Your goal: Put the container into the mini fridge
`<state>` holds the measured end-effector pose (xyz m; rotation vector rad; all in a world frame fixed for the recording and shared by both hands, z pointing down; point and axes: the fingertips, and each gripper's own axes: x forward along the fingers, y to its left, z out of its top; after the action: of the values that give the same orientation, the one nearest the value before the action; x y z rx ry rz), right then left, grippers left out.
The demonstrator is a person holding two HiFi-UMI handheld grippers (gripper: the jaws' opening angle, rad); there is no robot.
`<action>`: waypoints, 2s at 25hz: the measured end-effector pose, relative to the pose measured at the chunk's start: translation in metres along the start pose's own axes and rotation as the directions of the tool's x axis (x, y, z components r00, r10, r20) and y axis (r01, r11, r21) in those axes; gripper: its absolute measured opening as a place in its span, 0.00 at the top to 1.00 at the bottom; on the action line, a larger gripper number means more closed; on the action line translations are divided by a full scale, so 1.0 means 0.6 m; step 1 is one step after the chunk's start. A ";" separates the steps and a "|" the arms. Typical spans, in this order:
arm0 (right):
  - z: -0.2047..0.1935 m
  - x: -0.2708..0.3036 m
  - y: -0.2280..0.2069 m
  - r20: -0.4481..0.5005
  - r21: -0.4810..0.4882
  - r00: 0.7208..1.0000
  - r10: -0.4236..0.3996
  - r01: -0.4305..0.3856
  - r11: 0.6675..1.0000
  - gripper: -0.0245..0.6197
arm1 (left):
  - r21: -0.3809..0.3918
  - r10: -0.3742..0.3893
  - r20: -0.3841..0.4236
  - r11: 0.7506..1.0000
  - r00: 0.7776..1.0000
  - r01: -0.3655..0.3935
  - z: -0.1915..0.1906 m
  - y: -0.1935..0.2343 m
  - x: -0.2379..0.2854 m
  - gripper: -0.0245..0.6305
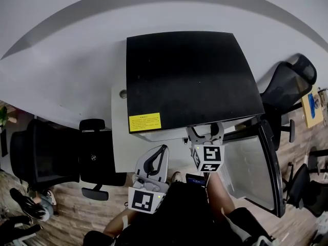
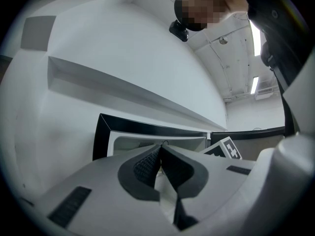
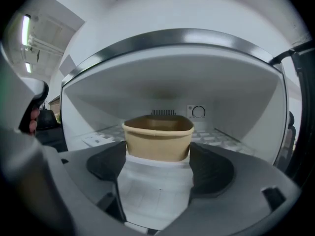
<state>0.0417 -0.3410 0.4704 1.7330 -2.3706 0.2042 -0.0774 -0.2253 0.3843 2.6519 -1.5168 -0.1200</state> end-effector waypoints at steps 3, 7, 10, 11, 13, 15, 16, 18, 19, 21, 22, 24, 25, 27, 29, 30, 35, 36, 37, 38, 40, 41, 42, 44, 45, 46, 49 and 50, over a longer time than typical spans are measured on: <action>-0.002 0.003 0.000 0.003 0.007 1.000 0.007 -0.007 1.000 0.34 | 0.001 0.004 0.003 1.000 1.000 -0.004 0.001 0.001 0.000 0.95; -0.002 -0.002 0.001 0.010 0.023 1.000 0.021 -0.022 0.999 0.34 | 0.001 0.008 -0.004 1.000 1.000 -0.008 -0.002 -0.005 -0.005 0.95; -0.001 -0.007 0.003 0.016 0.035 0.999 0.040 -0.041 0.999 0.34 | 0.003 0.018 0.001 1.000 1.000 -0.018 -0.001 -0.014 -0.013 0.95; -0.002 -0.011 0.002 0.016 0.035 0.999 0.042 -0.043 0.998 0.33 | 0.004 0.022 0.006 1.000 1.000 -0.022 0.001 -0.017 -0.017 0.95; -0.002 -0.021 0.001 0.016 0.032 0.999 0.039 -0.039 0.999 0.33 | 0.005 0.030 0.014 1.000 0.999 -0.030 0.005 -0.025 -0.026 0.95; -0.002 -0.039 -0.001 0.023 0.030 0.999 0.036 -0.037 0.999 0.33 | 0.006 0.040 0.019 0.999 0.999 -0.040 0.006 -0.035 -0.036 0.95; -0.001 -0.049 -0.001 0.032 0.032 0.999 0.039 -0.040 0.999 0.33 | 0.007 0.047 0.022 0.999 0.999 -0.048 0.006 -0.040 -0.041 0.95; 0.001 -0.075 0.000 0.050 0.043 0.997 0.057 -0.059 0.997 0.34 | 0.012 0.070 0.040 0.997 0.997 -0.071 0.010 -0.050 -0.054 0.95; 0.000 -0.090 0.003 0.054 0.046 0.996 0.073 -0.076 0.996 0.34 | 0.018 0.085 0.052 0.996 0.995 -0.086 0.012 -0.055 -0.062 0.95; -0.004 -0.121 0.009 0.062 0.049 0.993 0.097 -0.101 0.994 0.38 | 0.027 0.115 0.055 0.993 0.992 -0.117 0.012 -0.065 -0.080 0.95; -0.005 -0.136 0.010 0.070 0.054 0.993 0.097 -0.101 0.993 0.56 | 0.027 0.131 0.052 0.991 0.990 -0.133 0.011 -0.069 -0.089 0.95; -0.010 -0.164 0.012 0.078 0.066 0.992 0.102 -0.107 0.992 0.79 | 0.032 0.161 0.046 0.986 0.986 -0.163 0.011 -0.077 -0.107 0.95; -0.014 -0.175 0.014 0.075 0.070 0.991 0.112 -0.117 0.991 0.81 | 0.036 0.175 0.044 0.984 0.984 -0.176 0.012 -0.081 -0.116 0.95; -0.024 -0.195 0.019 0.064 0.075 0.990 0.128 -0.133 0.988 0.86 | 0.044 0.197 0.040 0.979 0.980 -0.199 0.011 -0.086 -0.133 0.95; -0.034 -0.211 0.023 0.056 0.079 0.989 0.136 -0.140 0.987 0.89 | 0.049 0.215 0.040 0.975 0.976 -0.217 0.009 -0.088 -0.148 0.95; -0.037 -0.220 0.025 0.053 0.082 0.989 0.138 -0.142 0.987 0.90 | 0.050 0.221 0.042 0.974 0.974 -0.223 0.010 -0.088 -0.155 0.95; -0.034 -0.266 0.042 0.068 0.084 0.988 0.139 -0.144 0.986 0.92 | 0.053 0.222 0.060 0.973 0.973 -0.225 0.012 -0.089 -0.181 0.95; -0.031 -0.276 0.046 0.076 0.085 0.987 0.140 -0.147 0.986 0.92 | 0.053 0.216 0.062 0.974 0.974 -0.220 0.010 -0.090 -0.184 0.95; -0.026 -0.287 0.050 0.084 0.086 0.986 0.142 -0.149 0.985 0.92 | 0.052 0.208 0.063 0.976 0.976 -0.211 0.008 -0.092 -0.185 0.95; -0.022 -0.298 0.054 0.089 0.087 0.985 0.144 -0.152 0.984 0.93 | 0.050 0.199 0.064 0.978 0.978 -0.203 0.006 -0.093 -0.187 0.95; -0.012 -0.317 0.069 0.095 0.095 0.984 0.150 -0.159 0.983 0.93 | 0.048 0.184 0.070 0.981 0.980 -0.187 0.008 -0.090 -0.192 0.95; -0.007 -0.324 0.077 0.098 0.099 0.983 0.152 -0.162 0.982 0.93 | 0.047 0.176 0.074 0.983 0.982 -0.180 0.010 -0.088 -0.194 0.95; -0.003 -0.331 0.084 0.102 0.105 0.983 0.154 -0.165 0.981 0.93 | 0.046 0.169 0.077 0.984 0.983 -0.172 0.011 -0.086 -0.197 0.95; 0.001 -0.348 0.094 0.110 0.122 0.983 0.149 -0.162 0.979 0.93 | 0.050 0.149 0.081 0.987 0.985 -0.154 0.010 -0.087 -0.203 0.95; 0.001 -0.356 0.098 0.112 0.132 0.983 0.144 -0.158 0.979 0.93 | 0.052 0.138 0.082 0.988 0.987 -0.143 0.009 -0.087 -0.206 0.95; 0.001 -0.363 0.103 0.112 0.138 0.984 0.137 -0.152 0.979 0.93 | 0.052 0.130 0.081 0.990 0.988 -0.134 0.008 -0.086 -0.209 0.95; 0.003 -0.373 0.116 0.114 0.135 0.986 0.119 -0.134 0.982 0.93 | 0.052 0.109 0.086 0.992 0.990 -0.114 0.008 -0.080 -0.218 0.95; 0.004 -0.374 0.118 0.116 0.131 0.987 0.113 -0.128 0.983 0.93 | 0.055 0.103 0.089 0.993 0.991 -0.108 0.010 -0.079 -0.220 0.95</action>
<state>0.0402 -0.1123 0.4144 1.7002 -2.5996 0.3067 -0.1041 -0.0879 0.3767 2.6361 -1.7097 -0.1872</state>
